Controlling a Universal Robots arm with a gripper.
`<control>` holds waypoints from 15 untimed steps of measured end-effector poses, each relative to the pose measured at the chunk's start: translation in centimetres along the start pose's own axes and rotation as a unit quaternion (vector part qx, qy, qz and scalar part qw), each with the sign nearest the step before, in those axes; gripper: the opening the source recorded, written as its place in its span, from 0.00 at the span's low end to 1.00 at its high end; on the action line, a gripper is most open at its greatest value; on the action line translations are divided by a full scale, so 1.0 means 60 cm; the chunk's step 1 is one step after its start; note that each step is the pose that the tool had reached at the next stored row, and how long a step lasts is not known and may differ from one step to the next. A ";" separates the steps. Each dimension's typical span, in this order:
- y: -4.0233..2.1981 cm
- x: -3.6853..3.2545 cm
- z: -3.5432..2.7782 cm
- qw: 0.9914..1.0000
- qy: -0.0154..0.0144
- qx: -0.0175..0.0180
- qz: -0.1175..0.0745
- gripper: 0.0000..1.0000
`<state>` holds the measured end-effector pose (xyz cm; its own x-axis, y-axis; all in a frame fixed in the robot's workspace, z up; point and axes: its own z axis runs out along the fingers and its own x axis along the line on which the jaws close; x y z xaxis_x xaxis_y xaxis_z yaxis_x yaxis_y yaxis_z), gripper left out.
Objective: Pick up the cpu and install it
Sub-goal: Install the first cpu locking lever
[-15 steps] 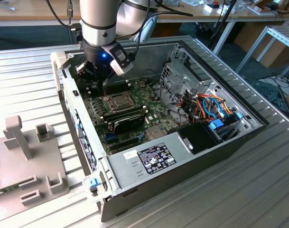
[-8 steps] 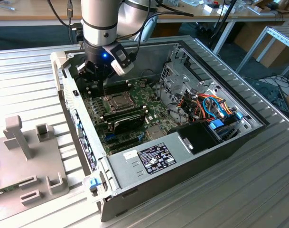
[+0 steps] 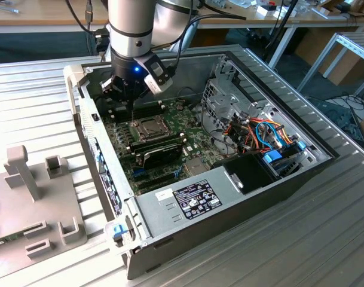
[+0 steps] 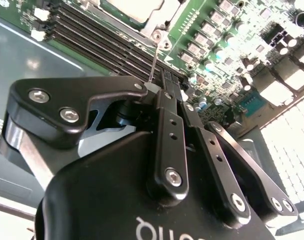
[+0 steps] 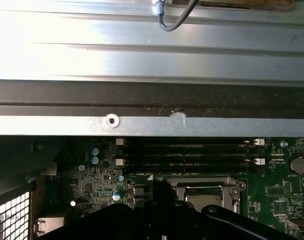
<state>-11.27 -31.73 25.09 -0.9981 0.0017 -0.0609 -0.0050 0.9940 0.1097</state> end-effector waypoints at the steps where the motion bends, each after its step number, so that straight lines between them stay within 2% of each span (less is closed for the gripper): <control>1: 0.000 -0.006 0.000 1.000 0.001 0.000 0.000 0.11; 8: 0.000 -0.035 0.002 1.000 0.004 0.000 0.001 0.11; 11: 0.000 -0.043 0.003 1.000 0.005 -0.001 0.001 0.11; 12: 0.000 -0.043 0.003 1.000 0.005 -0.006 0.001 0.11; 13: -0.001 -0.043 0.003 1.000 0.005 -0.013 0.002 0.11; 14: -0.001 -0.043 0.003 1.000 0.005 -0.022 0.002 0.11; 15: -0.002 -0.043 0.003 1.000 0.005 -0.025 0.002 0.11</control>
<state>-8.68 -31.81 25.09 -0.9987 0.0052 -0.0509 -0.0030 0.9871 0.1599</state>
